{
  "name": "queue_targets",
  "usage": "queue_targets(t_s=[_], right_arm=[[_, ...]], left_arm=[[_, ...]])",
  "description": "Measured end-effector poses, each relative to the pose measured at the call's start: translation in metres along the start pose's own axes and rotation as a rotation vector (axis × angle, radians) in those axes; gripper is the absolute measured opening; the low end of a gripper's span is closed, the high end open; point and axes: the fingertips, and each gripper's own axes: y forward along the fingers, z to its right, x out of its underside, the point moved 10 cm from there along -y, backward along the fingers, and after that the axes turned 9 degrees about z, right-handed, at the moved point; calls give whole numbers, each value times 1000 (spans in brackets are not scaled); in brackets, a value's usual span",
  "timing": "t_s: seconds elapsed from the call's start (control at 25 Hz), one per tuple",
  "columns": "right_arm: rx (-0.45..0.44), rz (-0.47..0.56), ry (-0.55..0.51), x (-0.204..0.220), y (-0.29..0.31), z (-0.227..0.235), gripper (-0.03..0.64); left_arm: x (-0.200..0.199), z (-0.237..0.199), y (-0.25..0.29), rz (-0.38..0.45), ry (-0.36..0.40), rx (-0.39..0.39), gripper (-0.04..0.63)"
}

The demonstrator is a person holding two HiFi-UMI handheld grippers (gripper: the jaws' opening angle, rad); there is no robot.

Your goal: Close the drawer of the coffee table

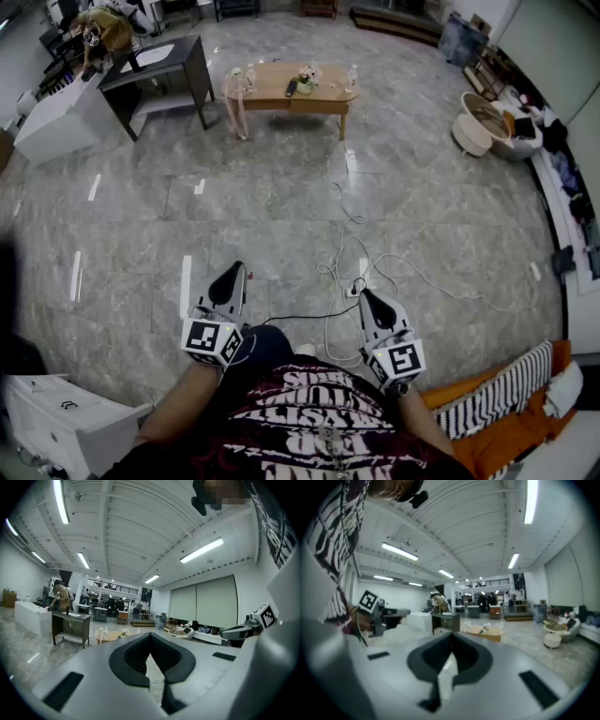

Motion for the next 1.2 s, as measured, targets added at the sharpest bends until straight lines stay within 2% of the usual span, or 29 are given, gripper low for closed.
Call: queue_targets(t_s=[0.16,0.6,0.92,1.2], right_arm=[[15,2,26,8,-4,12,34],[-16,15,51,10,20,27,35],[17,-8,36,4,42,60,35],[14,-74,66,20,98,84,35]], left_arm=[[2,5,4,-9,26,16,23],[6,-8,-1,3,16,-75,24],[17,-12,50,9,9,-43,23],[41,-41,100,-52,-6,-46,25]])
